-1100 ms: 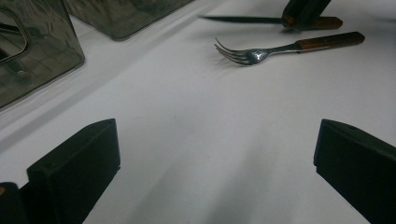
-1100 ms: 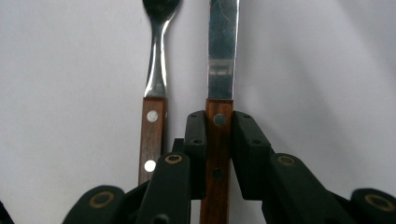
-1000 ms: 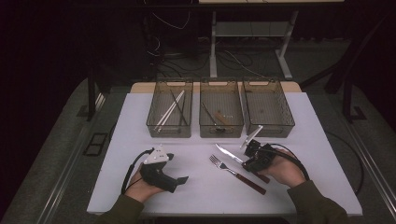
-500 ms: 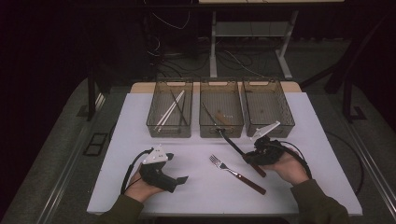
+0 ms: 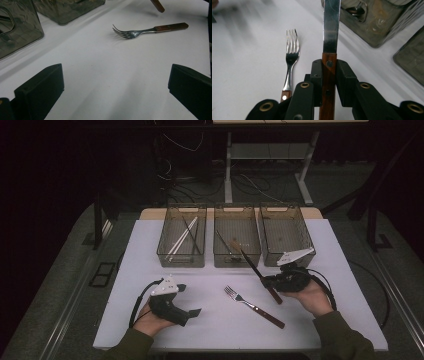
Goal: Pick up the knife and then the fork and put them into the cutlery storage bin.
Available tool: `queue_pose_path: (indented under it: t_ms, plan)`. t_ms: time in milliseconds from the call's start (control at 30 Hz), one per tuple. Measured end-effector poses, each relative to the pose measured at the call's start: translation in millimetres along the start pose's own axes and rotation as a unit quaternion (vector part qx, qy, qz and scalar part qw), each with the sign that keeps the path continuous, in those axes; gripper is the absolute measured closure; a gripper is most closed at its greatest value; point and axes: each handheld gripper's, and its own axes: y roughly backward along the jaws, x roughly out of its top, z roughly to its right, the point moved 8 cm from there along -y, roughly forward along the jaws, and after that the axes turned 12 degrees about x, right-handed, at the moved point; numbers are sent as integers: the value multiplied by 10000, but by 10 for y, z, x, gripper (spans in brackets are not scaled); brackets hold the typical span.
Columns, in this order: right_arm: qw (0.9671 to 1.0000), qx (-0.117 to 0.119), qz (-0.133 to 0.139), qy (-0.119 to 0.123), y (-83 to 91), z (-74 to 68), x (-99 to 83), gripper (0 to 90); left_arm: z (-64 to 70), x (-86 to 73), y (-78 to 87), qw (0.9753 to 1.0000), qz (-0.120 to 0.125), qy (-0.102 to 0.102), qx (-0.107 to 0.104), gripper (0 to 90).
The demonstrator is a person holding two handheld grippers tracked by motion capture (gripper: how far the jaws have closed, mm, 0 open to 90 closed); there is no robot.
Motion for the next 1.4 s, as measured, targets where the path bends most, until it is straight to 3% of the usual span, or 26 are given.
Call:
queue_pose_path:
  t_ms: [267, 600, 933, 1400]
  plan:
    - [9989, -128, 455, 23, 131, 33, 82, 772, 6, -24, -5, 10000, 11, -25, -33, 0]
    - [9944, -232, 1028, -77, 303, 116, 178, 773, -1, -26, -7, 10000, 2, 0, -13, 0]
    - [9905, -413, 1312, -64, 466, 243, 275, 773, -12, -29, -15, 10000, -12, 17, 7, 0]
    - [9822, -806, 1691, -119, 765, 505, 523, 772, -21, -31, -19, 10000, -22, 53, 8, 0]
